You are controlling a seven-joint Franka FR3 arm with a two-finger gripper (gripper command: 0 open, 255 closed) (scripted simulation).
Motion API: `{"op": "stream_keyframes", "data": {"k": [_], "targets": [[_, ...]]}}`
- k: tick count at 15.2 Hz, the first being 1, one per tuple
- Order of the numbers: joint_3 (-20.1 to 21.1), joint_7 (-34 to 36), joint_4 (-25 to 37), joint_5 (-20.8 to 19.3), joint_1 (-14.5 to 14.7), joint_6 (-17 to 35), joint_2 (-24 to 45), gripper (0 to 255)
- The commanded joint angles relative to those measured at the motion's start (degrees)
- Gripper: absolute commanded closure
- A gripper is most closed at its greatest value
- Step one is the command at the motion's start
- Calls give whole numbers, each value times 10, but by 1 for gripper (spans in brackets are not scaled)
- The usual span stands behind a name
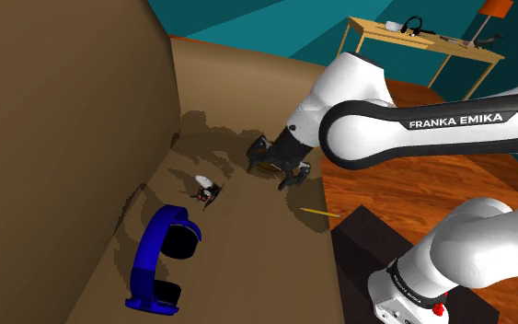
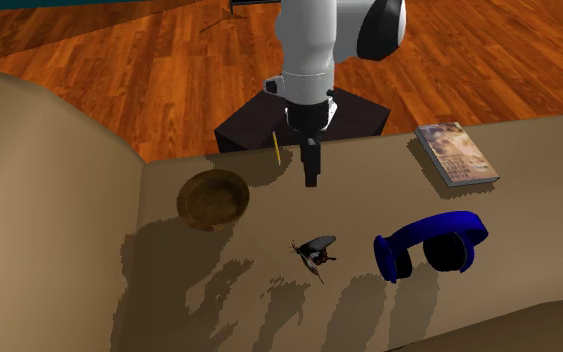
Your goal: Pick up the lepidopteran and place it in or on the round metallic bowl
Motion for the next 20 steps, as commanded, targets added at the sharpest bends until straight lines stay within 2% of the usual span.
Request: {"op": "stream_keyframes", "data": {"k": [1, 4, 7, 11, 15, 20], "targets": [[38, 59, 15, 8, -17, 52, 42, 0], [98, 153, 48, -12, -59, 124, 113, 0], [166, 269, 83, -73, -121, 188, 185, 0], [196, 305, 86, -125, -147, 227, 231, 0], [219, 361, 89, -204, -174, 260, 278, 0], [218, 361, 89, -204, -173, 260, 278, 0]]}}
